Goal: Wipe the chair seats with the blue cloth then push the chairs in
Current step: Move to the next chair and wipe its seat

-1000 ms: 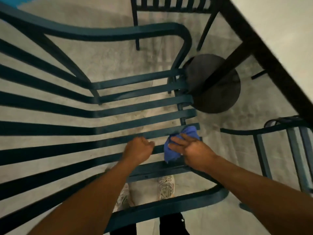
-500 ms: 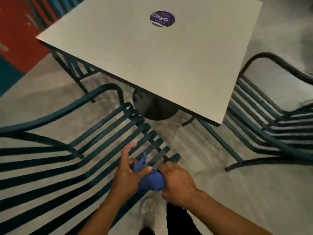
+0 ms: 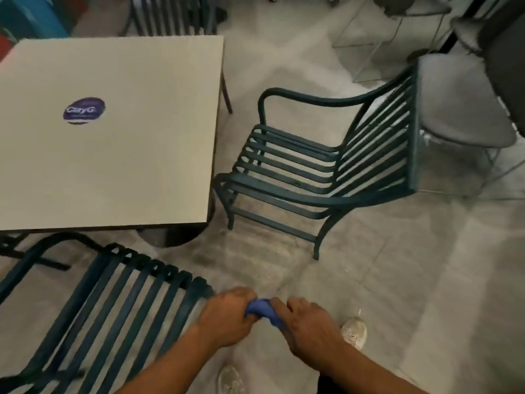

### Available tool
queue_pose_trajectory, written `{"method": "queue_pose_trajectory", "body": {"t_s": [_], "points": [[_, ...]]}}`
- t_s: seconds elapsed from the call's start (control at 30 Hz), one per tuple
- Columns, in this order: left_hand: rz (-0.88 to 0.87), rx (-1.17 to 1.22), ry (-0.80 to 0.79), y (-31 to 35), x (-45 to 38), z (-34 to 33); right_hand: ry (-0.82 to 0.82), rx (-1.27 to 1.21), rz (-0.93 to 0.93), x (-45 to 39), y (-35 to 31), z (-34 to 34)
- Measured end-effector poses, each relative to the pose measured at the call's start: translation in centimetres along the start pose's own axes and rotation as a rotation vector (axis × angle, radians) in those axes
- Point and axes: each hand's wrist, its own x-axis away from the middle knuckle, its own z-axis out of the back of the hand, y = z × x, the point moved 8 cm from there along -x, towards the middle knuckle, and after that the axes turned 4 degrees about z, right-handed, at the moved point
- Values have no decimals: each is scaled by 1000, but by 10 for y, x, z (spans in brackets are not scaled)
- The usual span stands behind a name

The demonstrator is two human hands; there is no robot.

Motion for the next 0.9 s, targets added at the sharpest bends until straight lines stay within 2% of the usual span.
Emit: {"method": "queue_pose_trajectory", "body": {"t_s": [0.1, 0.17, 0.33, 0.4, 0.5, 0.63, 0.73, 0.9], "points": [[-42, -218, -36, 70, -62, 8, 152, 21, -102, 3, 85, 32], [-41, -314, -2, 119, -99, 25, 189, 61, -154, 8, 140, 66], [-32, -427, 21, 225, -162, 34, 95, 92, -228, 48, 255, 103], [-72, -419, 75, 265, -181, 42, 124, 57, -254, 68, 291, 123], [-199, -411, 248, 321, -197, 76, 217, 13, -229, 87, 329, 172], [-313, -493, 298, 384, -220, 110, 278, 109, -207, 93, 376, 231], [-310, -601, 260, 423, -246, 111, 217, 109, -252, 92, 417, 240], [-209, -678, 147, 460, -321, 105, 83, 81, -348, 85, 495, 236]]}}
